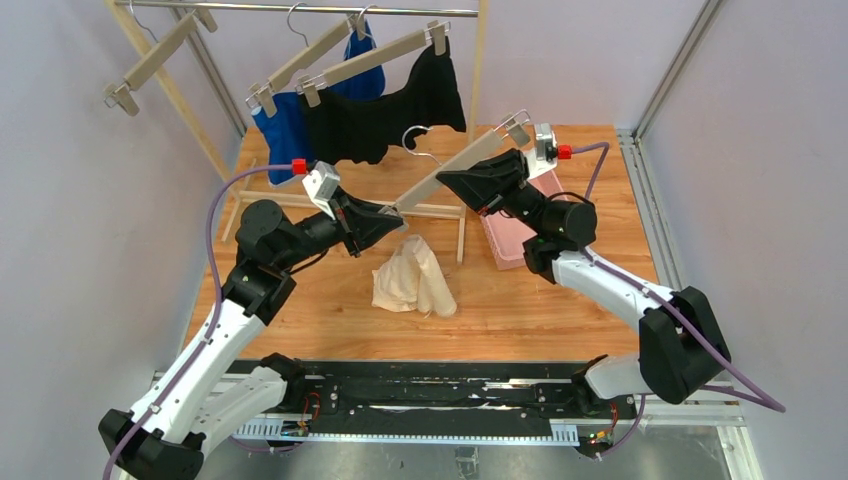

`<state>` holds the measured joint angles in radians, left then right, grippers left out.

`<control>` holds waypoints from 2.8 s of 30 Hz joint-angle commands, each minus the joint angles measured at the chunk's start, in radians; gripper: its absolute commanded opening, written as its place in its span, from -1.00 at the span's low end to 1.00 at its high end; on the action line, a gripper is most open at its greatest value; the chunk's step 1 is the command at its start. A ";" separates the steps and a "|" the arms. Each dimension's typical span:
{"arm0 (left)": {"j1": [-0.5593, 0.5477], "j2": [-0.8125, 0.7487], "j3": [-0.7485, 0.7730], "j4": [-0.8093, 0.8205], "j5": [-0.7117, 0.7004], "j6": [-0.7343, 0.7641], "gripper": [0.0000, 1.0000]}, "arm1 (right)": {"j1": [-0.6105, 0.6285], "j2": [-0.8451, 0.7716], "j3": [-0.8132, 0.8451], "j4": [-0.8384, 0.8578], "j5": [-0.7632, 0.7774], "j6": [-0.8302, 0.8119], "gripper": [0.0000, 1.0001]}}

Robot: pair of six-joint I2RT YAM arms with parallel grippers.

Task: Remove the underwear clipped to the hanger

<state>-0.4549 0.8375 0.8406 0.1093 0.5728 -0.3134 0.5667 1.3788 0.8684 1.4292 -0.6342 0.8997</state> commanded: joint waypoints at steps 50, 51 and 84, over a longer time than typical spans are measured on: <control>-0.002 0.084 0.041 0.247 0.183 -0.139 -0.99 | 0.064 0.021 0.046 0.045 -0.047 0.007 -0.99; -0.004 0.082 0.041 0.248 0.181 -0.136 -1.00 | 0.064 0.022 0.042 0.045 -0.047 0.007 -0.99; -0.003 -0.255 0.588 -1.024 -0.806 0.255 -1.00 | 0.291 -0.124 -0.062 -1.529 0.382 -0.879 0.53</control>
<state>-0.4549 0.5922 1.3464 -0.7197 0.0685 -0.0925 0.8375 1.2263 0.8631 0.0616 -0.3508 0.1040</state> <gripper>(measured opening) 0.076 0.758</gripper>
